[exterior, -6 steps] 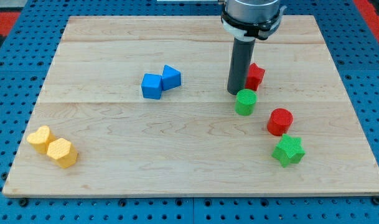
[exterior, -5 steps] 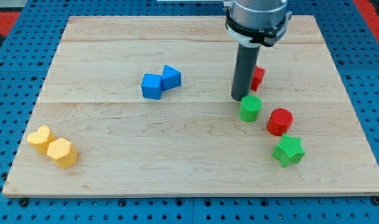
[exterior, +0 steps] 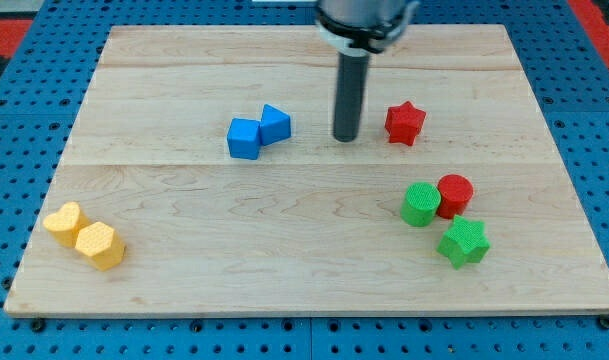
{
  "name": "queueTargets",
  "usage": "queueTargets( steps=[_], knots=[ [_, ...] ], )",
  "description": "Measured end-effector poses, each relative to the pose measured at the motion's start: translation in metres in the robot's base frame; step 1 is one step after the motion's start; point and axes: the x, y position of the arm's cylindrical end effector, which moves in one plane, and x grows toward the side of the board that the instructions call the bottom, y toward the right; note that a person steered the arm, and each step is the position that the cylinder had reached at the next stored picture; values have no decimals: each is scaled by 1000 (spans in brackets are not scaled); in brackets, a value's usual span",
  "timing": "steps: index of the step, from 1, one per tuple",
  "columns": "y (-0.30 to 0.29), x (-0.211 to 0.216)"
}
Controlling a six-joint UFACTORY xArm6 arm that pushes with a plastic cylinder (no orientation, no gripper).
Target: Move the red star above the red circle and green circle
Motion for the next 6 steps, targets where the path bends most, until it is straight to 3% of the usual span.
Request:
queueTargets(
  steps=[1, 4, 5, 6],
  knots=[
    [-32, -26],
    [15, -59],
    [54, -56],
    [72, -1]
  ],
)
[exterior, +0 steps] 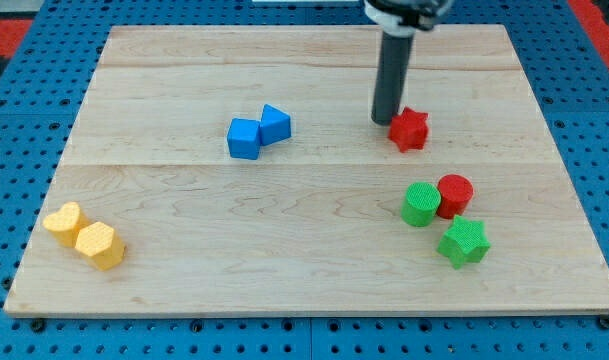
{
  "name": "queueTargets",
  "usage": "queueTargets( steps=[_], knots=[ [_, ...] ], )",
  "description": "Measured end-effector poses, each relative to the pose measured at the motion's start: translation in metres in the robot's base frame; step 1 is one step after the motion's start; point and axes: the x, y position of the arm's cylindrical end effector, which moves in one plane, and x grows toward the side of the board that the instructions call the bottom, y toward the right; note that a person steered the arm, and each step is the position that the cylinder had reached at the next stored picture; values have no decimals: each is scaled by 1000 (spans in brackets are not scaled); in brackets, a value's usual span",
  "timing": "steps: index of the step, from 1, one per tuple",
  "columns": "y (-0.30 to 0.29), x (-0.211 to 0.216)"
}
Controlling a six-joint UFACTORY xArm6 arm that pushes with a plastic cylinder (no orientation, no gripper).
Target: Move the red star above the red circle and green circle
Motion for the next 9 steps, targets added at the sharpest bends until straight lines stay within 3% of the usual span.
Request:
queueTargets(
  steps=[1, 2, 3, 4, 6, 9],
  knots=[
    [-8, -20],
    [26, -26],
    [31, 36],
    [28, 53],
    [25, 36],
    [59, 54]
  ],
)
